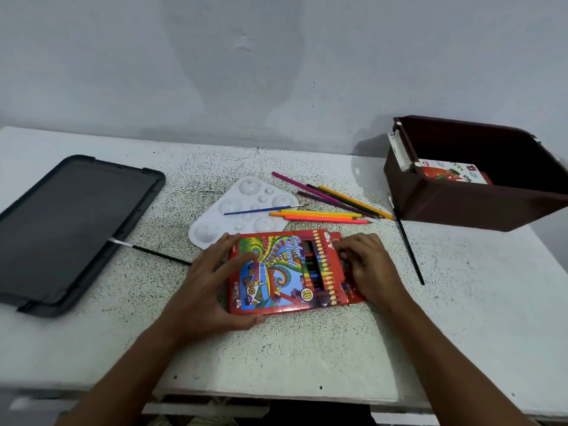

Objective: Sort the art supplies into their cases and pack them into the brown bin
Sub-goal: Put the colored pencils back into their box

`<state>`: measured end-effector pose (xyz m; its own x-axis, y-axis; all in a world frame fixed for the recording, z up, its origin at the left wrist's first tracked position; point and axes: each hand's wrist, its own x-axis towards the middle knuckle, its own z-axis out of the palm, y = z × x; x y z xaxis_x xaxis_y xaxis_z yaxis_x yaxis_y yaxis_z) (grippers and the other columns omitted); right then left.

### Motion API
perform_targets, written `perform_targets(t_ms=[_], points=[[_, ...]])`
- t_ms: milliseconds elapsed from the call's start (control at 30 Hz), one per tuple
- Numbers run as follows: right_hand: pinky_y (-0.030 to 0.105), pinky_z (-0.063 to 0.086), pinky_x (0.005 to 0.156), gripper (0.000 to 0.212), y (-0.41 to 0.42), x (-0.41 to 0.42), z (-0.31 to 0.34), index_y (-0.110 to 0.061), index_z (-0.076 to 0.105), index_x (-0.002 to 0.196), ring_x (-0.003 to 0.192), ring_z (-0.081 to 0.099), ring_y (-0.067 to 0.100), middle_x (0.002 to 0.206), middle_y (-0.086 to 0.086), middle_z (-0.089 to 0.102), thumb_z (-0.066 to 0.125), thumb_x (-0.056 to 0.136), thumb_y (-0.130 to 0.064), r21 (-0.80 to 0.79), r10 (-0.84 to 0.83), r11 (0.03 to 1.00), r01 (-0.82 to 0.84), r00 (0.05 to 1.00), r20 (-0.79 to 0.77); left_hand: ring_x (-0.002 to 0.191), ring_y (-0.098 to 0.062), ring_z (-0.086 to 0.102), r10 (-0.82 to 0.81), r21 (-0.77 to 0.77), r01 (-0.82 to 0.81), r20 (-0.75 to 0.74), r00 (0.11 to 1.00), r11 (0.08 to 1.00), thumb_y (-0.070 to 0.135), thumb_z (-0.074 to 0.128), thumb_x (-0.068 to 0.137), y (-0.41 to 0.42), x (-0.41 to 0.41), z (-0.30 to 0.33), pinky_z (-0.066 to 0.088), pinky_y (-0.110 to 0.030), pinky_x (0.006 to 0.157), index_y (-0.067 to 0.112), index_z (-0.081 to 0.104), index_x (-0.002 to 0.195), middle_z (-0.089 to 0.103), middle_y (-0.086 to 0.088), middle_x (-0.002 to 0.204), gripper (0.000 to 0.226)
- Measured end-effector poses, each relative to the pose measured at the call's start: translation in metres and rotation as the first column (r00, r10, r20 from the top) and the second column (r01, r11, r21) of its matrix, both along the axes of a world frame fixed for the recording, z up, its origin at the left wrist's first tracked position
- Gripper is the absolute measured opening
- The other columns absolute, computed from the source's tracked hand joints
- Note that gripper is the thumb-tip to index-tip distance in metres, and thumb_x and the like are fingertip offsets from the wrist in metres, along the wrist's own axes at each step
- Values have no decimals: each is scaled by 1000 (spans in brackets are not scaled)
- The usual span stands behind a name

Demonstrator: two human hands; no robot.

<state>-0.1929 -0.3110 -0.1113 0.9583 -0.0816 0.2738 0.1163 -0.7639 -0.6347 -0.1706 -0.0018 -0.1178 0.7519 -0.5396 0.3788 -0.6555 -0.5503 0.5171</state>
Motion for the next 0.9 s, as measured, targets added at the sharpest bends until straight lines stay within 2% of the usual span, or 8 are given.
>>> perform_targets(t_ms=[267, 333, 400, 467, 500, 600, 667, 900], points=[[12, 34, 81, 28, -2, -1, -2, -17, 73, 101, 97, 45, 9, 97, -9, 62, 57, 89, 3, -11, 21, 1000, -21, 1000, 10, 141, -25, 27, -5, 2, 5, -3, 1000, 1000, 68, 76, 55, 1, 1, 0, 36, -54, 105, 24, 51, 134, 30, -3, 152, 94], [15, 41, 84, 29, -1, -3, 4, -19, 72, 101, 101, 51, 7, 104, -9, 61, 57, 91, 2, 146, -3, 989, 4, 1000, -11, 142, -25, 26, -6, 7, 6, -6, 1000, 1000, 67, 77, 55, 1, 1, 0, 36, -55, 105, 24, 51, 134, 31, -4, 152, 94], [11, 45, 86, 28, -4, -4, 12, -18, 70, 108, 105, 55, 1, 116, -7, 59, 54, 94, 0, 289, -66, 955, 67, 998, -15, 142, -24, 25, -4, 12, 4, -6, 1000, 1000, 67, 77, 55, 0, 0, 0, 36, -56, 105, 25, 50, 135, 30, -3, 152, 94], [2, 33, 92, 29, -13, 3, 14, -13, 66, 120, 111, 50, 1, 126, -3, 56, 53, 96, -4, 111, -160, 982, 155, 987, 33, 143, -23, 24, -3, 12, 3, -12, 1000, 1000, 68, 76, 55, 1, 0, -1, 35, -55, 106, 29, 48, 135, 29, -1, 153, 94], [4, 28, 96, 31, -19, 8, 14, -11, 63, 125, 116, 48, 6, 130, 1, 54, 52, 96, -4, -1, -187, 982, 187, 981, 42, 143, -23, 23, -1, 11, 1, -13, 1000, 1000, 69, 75, 55, 1, -1, -1, 35, -55, 106, 31, 46, 136, 28, 0, 153, 94], [28, 33, 105, 36, -29, 23, 10, -6, 57, 131, 123, 47, 27, 132, 10, 53, 50, 95, -4, -214, -219, 954, 209, 975, -22, 144, -21, 22, -2, 6, 2, -15, 1000, 1000, 72, 72, 56, 0, -2, 0, 33, -52, 108, 35, 43, 136, 28, 1, 153, 92], [37, 40, 100, 35, -33, 29, 8, -6, 59, 128, 117, 49, 32, 123, 12, 55, 51, 94, -5, -269, -240, 938, 220, 970, -42, 143, -20, 23, -1, 3, 1, -6, 1000, 1000, 73, 71, 57, 0, -2, 1, 32, -49, 109, 36, 44, 135, 29, 1, 153, 91], [35, 45, 74, 15, -43, 17, 12, -13, 69, 101, 99, 52, 29, 103, 8, 55, 59, 91, -8, -244, -319, 919, 311, 948, 9, 143, -19, 23, 5, 5, -5, -11, 1000, 1000, 74, 70, 57, 0, -2, 2, 32, -49, 110, 38, 42, 135, 29, 0, 153, 91]])
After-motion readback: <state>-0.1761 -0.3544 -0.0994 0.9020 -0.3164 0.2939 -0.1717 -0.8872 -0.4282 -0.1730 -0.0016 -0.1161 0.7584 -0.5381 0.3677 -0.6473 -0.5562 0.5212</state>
